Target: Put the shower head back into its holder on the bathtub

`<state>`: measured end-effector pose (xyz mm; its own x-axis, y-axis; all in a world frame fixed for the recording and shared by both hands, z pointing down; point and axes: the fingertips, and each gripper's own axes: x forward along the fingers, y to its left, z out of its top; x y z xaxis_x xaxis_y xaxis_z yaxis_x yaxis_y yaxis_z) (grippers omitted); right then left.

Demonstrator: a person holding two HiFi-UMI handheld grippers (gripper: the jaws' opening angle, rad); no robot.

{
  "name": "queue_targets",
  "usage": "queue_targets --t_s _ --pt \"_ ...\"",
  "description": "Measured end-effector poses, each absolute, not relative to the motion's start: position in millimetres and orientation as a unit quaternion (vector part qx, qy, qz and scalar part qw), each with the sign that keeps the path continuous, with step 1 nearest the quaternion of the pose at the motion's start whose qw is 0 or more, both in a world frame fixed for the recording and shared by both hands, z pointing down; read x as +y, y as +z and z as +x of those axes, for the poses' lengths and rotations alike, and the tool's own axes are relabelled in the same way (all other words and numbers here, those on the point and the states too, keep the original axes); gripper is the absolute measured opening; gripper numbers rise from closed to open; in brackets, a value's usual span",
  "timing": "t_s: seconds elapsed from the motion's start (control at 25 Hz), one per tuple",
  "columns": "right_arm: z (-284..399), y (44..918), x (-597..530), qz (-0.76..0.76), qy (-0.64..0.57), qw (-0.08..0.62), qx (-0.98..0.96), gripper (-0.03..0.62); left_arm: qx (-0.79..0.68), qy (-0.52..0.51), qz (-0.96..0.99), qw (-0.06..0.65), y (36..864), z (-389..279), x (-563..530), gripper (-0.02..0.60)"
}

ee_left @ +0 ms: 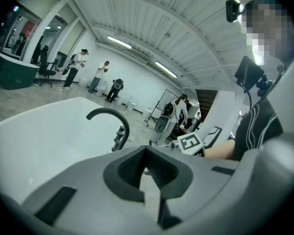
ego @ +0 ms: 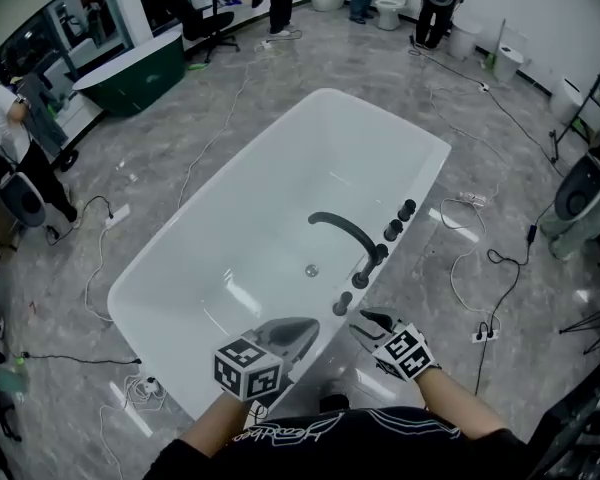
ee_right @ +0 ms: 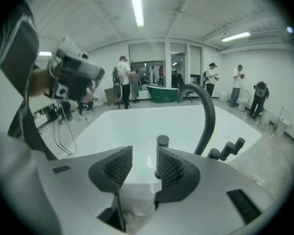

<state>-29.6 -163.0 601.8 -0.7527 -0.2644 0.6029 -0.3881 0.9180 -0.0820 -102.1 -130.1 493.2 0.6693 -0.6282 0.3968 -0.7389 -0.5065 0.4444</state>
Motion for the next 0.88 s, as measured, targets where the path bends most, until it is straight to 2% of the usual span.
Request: queue_targets --t_s 0.08,0.28,0.48,0.88 --pt "-29.7 557.2 -132.3 0.161 0.133 0.248 -0.946 0.150 -0.380 0.103 0.875 0.280 484.0 -92.2 -116.8 0.005" --pt "-29.8 456.9 -61.2 0.159 0.128 0.132 -0.970 0.038 -0.338 0.117 0.907 0.221 444.5 -77.0 -66.8 0.005" --pt "-29.3 409.2 -3.0 0.181 0.038 0.139 -0.973 0.026 -0.309 0.117 0.931 0.155 410.3 -68.6 -9.9 0.005" --pt "-29.6 375.0 37.4 0.232 0.081 0.076 -0.966 0.014 -0.288 0.103 0.945 0.116 374.9 -67.5 40.2 0.005"
